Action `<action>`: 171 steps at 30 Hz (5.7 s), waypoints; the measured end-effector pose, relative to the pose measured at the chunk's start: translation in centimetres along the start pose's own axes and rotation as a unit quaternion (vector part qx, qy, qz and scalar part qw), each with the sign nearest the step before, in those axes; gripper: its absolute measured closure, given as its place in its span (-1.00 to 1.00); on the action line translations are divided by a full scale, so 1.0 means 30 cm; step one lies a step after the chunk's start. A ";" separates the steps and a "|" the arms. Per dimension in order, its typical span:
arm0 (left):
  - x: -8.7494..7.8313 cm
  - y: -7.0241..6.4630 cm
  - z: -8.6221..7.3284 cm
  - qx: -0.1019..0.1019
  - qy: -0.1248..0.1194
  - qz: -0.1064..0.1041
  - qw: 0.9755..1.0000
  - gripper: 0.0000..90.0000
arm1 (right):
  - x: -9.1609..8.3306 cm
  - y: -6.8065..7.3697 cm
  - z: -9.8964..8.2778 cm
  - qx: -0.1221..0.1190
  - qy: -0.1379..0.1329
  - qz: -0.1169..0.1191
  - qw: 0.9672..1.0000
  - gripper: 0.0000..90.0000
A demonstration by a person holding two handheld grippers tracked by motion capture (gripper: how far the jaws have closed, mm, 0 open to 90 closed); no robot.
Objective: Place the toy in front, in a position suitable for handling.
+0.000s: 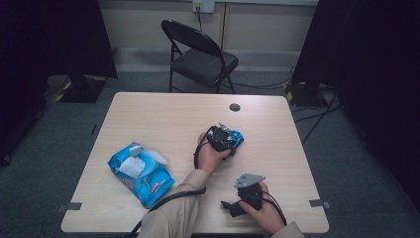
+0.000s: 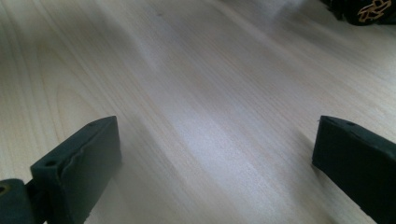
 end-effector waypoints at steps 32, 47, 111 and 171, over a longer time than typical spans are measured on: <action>0.022 0.005 0.014 -0.010 0.010 0.007 1.000 -0.42 | -0.001 0.000 -0.001 -0.001 0.000 0.001 1.000 -0.99; -0.010 0.006 0.037 0.025 0.002 0.016 1.000 -0.38 | -0.002 0.000 -0.002 -0.002 0.000 0.001 1.000 -0.99; -0.432 -0.147 -0.357 0.034 0.001 -0.003 0.999 -0.63 | -0.003 -0.001 -0.003 -0.004 0.000 0.002 1.000 -0.99; -0.945 -0.005 -0.705 -0.020 -0.003 0.017 1.000 -0.54 | -0.003 0.000 -0.003 -0.003 0.000 0.001 1.000 -0.99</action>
Point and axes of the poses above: each handheld gripper's, and its own axes: x roughly forward along the jaws, z roughly out of its top, y roughly to its left, the point moved 8 cm from there along x, roughly forward along the jaws, and after that the axes turned 15 degrees about x, right-handed, at the moved point
